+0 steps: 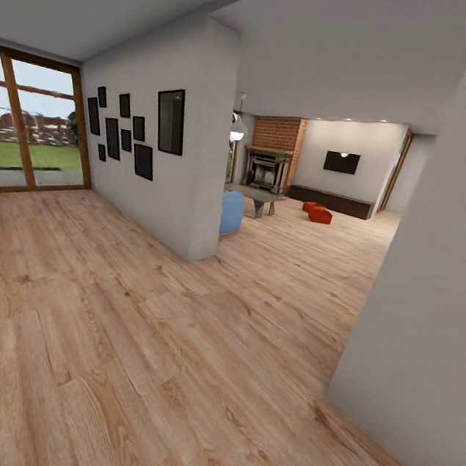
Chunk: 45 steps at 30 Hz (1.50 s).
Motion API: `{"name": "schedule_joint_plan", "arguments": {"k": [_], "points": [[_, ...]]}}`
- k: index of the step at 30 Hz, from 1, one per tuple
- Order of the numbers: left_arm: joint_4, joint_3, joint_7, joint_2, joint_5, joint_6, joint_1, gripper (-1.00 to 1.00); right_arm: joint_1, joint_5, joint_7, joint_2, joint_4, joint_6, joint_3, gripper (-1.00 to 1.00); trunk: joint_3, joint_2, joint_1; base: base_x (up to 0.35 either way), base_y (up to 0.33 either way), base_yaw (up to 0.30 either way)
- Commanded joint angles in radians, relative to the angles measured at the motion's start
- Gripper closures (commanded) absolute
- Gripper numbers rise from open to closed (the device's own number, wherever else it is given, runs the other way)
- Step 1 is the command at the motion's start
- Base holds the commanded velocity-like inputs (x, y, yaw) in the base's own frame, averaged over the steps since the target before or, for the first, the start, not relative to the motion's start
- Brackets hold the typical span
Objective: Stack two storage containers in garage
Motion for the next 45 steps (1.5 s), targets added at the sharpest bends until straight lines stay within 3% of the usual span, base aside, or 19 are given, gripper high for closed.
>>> {"name": "schedule_joint_plan", "arguments": {"k": [1, 45], "points": [[0.000, 0.001, -0.001, 0.000, 0.009, -0.001, 0.000, -1.00, -0.001, -0.008, 0.000, 0.001, 0.003, -0.006, 0.008, -1.00, -0.001, 0.000, 0.001, 0.323, 0.000, 0.000], [0.003, 0.001, -0.002, 0.000, 0.009, -0.001, 0.000, -1.00, -0.001, -0.007, -0.001, 0.002, 0.003, -0.004, 0.008, -1.00, -0.001, 0.000, 0.001, 0.323, 0.000, 0.000]]}}
